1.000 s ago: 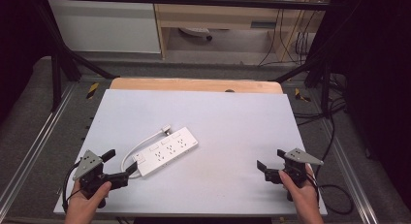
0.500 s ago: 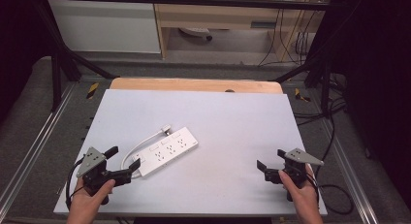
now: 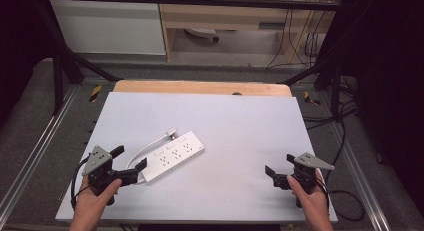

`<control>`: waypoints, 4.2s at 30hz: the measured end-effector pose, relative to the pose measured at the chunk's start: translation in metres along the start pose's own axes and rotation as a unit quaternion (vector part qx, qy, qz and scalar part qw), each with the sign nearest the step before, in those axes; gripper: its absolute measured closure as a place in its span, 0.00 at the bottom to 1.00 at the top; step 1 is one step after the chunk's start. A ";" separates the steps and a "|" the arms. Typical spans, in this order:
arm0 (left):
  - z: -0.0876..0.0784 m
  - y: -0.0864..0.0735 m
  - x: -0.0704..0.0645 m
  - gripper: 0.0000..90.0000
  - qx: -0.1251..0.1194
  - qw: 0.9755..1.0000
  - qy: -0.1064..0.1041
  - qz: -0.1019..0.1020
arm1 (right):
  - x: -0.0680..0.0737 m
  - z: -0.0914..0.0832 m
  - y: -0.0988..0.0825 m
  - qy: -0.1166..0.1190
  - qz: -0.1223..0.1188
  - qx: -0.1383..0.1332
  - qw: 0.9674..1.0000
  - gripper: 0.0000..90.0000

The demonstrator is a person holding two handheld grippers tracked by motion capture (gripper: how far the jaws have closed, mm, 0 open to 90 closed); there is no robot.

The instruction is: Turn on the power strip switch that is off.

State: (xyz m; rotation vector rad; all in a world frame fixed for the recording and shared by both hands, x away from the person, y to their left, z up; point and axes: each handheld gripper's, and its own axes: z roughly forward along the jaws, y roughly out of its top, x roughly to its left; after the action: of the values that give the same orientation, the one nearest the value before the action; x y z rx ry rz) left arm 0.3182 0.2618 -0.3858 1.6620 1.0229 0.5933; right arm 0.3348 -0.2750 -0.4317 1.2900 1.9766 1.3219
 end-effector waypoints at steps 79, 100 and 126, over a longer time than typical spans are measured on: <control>0.107 0.008 -0.010 1.00 0.094 0.995 -0.006 0.022 | -0.005 -0.003 0.001 -0.006 0.008 -0.006 1.000 0.04; 0.127 -0.004 -0.005 1.00 0.147 0.989 -0.012 0.025 | -0.005 -0.003 0.001 -0.004 0.006 -0.007 1.000 0.04; 0.129 -0.007 -0.005 1.00 0.159 0.987 -0.001 0.028 | -0.005 -0.003 0.001 -0.004 0.005 -0.007 1.000 0.04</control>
State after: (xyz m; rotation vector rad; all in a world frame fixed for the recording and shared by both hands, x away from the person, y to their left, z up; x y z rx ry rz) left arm 0.4154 0.1921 -0.4344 1.9739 1.1159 0.4812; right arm 0.3354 -0.2810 -0.4297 1.2984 1.9552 1.3293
